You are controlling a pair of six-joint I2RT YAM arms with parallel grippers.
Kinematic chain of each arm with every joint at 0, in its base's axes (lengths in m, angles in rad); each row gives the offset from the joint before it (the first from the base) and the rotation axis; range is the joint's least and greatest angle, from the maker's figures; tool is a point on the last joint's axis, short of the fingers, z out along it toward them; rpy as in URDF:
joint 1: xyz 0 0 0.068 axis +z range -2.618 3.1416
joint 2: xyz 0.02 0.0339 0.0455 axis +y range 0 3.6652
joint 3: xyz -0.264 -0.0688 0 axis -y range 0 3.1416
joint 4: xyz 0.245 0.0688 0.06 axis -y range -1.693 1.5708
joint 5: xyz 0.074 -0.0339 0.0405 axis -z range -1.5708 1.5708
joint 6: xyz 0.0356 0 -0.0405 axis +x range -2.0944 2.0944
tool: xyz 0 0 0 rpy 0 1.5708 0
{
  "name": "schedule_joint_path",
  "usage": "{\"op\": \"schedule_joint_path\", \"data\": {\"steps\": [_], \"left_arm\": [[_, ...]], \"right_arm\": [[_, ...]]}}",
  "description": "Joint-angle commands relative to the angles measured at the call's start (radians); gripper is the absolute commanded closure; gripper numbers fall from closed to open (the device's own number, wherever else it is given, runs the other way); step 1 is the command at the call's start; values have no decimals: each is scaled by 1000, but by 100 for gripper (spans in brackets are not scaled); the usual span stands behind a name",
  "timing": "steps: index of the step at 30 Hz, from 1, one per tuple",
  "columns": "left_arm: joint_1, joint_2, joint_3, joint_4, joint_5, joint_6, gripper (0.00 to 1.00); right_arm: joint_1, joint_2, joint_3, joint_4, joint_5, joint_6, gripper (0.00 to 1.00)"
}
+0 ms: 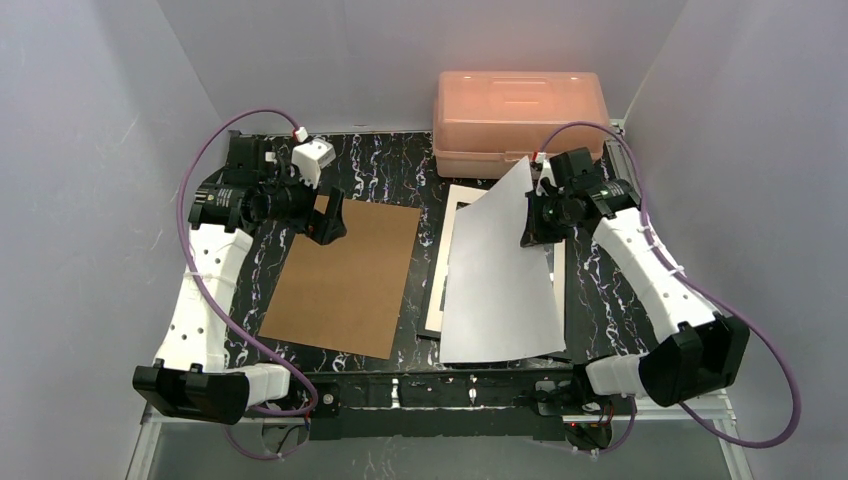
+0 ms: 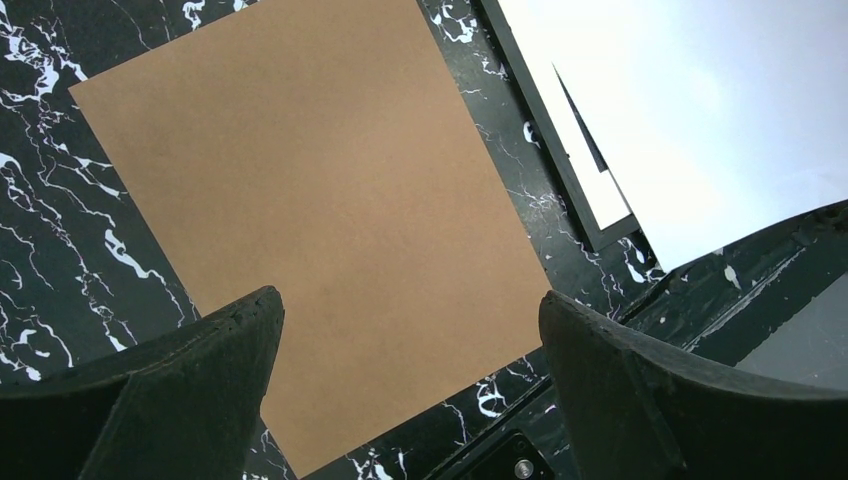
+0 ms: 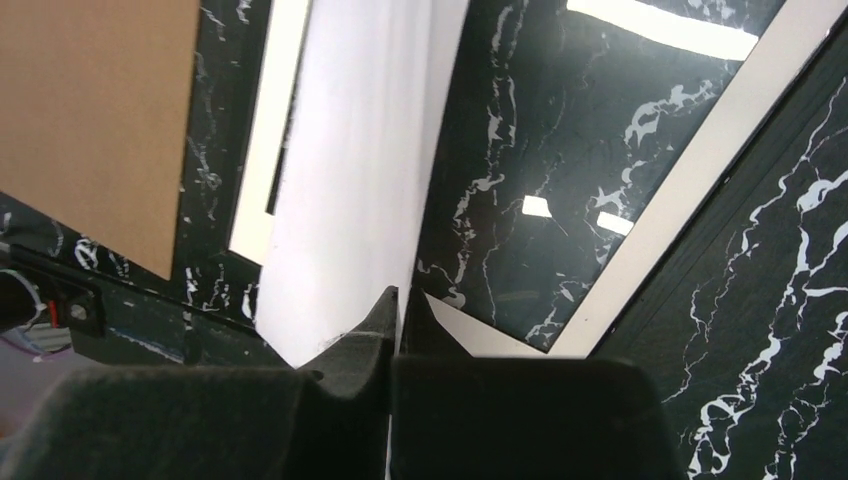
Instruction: Put the photo into the frame
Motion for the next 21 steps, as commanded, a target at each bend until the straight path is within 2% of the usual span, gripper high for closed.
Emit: {"op": "schedule_joint_path", "data": {"steps": [1, 9, 12, 21], "left_arm": [[0, -25, 35, -32, 25, 4, 2], [0, -19, 50, -49, 35, 7, 2], [0, -22, 48, -53, 28, 17, 2], [0, -16, 43, -53, 34, 13, 3]], "right_arm": [[-2, -98, 82, 42, -68, -12, 99], [-2, -92, 117, 81, -113, 11, 99], [-2, -89, 88, 144, -136, 25, 99], [-2, -72, 10, 324, -64, 45, 99]]}}
